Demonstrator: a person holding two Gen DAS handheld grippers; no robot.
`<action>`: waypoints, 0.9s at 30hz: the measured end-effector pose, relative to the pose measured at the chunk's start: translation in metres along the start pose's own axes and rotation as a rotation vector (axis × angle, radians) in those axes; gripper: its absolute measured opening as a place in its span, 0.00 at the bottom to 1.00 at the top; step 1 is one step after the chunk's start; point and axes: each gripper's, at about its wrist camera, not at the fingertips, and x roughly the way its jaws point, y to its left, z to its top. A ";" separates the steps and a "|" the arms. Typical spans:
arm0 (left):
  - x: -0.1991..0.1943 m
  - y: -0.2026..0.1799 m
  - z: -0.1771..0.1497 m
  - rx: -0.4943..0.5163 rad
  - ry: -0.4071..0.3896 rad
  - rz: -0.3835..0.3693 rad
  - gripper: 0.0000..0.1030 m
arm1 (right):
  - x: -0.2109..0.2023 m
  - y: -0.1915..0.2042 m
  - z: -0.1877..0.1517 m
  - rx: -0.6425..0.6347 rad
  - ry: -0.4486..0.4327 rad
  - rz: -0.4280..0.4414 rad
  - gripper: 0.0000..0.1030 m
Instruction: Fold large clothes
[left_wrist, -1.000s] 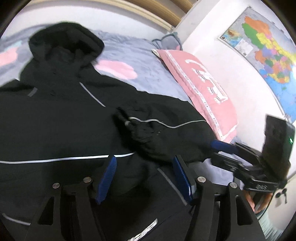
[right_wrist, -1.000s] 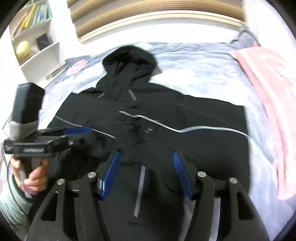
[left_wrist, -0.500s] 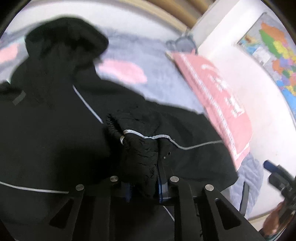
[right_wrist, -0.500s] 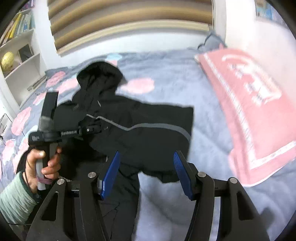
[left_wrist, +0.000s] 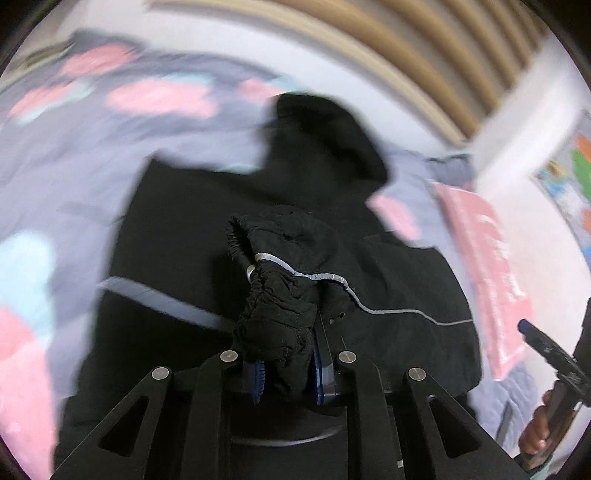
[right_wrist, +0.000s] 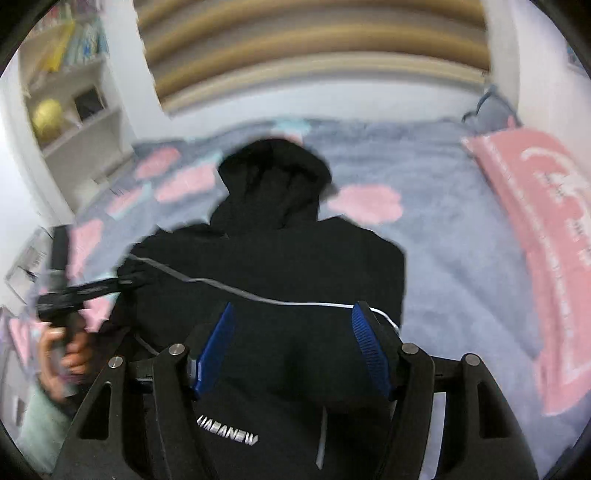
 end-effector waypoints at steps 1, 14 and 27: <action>0.004 0.015 -0.005 -0.017 0.019 0.015 0.19 | 0.021 0.001 -0.003 -0.003 0.033 -0.013 0.67; -0.067 -0.004 -0.014 0.141 -0.167 0.014 0.57 | 0.059 0.025 -0.008 -0.113 0.067 -0.077 0.69; 0.043 0.000 -0.032 0.173 0.059 0.081 0.53 | 0.126 0.042 -0.055 -0.143 0.141 -0.080 0.73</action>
